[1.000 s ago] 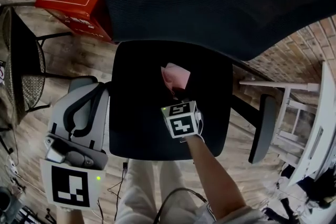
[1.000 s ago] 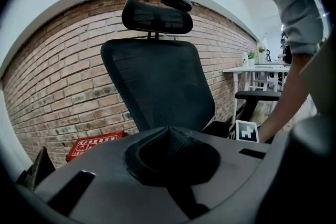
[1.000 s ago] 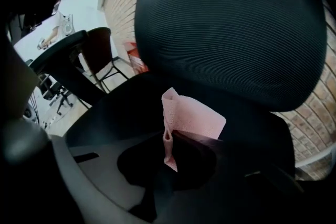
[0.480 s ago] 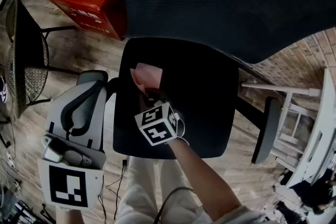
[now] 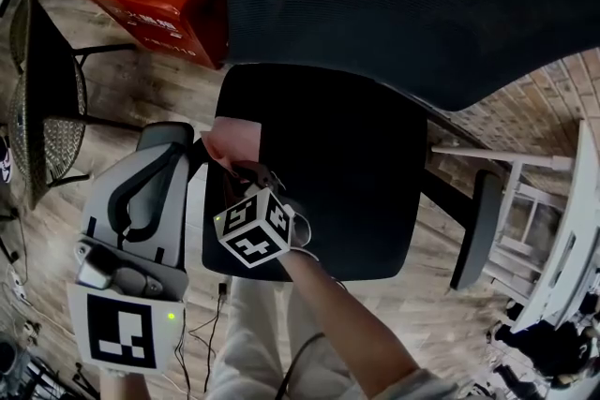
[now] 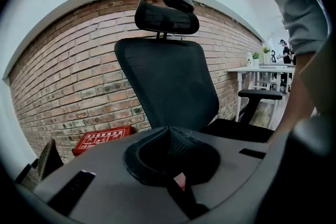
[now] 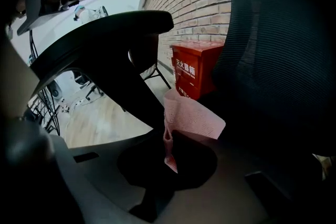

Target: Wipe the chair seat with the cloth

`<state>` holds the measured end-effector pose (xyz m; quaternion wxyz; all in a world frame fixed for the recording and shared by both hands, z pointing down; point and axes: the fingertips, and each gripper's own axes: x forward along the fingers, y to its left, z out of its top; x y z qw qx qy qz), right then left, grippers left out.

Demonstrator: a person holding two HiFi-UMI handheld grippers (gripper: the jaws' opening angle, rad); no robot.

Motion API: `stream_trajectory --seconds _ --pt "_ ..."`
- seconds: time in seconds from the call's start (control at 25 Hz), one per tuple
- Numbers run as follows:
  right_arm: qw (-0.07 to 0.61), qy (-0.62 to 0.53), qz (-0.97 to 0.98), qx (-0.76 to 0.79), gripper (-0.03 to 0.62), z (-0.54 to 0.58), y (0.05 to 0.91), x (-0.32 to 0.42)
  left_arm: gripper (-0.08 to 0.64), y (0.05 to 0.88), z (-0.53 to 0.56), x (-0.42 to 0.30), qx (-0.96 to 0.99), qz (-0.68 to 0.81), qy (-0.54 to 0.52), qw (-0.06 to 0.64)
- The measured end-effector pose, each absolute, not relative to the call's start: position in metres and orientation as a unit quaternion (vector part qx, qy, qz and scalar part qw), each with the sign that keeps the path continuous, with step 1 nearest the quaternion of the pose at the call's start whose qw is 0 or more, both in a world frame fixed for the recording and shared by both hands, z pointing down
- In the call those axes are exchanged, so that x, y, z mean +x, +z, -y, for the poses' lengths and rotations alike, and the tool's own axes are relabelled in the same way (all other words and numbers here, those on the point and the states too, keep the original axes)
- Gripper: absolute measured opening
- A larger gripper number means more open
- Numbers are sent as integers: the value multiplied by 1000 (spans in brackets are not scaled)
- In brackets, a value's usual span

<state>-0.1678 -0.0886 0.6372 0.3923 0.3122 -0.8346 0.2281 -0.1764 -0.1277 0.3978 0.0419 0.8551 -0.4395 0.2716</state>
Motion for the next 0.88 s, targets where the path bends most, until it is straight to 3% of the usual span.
stream_trajectory --seconds 0.88 --pt "453 231 767 392 54 71 665 -25 18 404 112 -112 876 391 283 31"
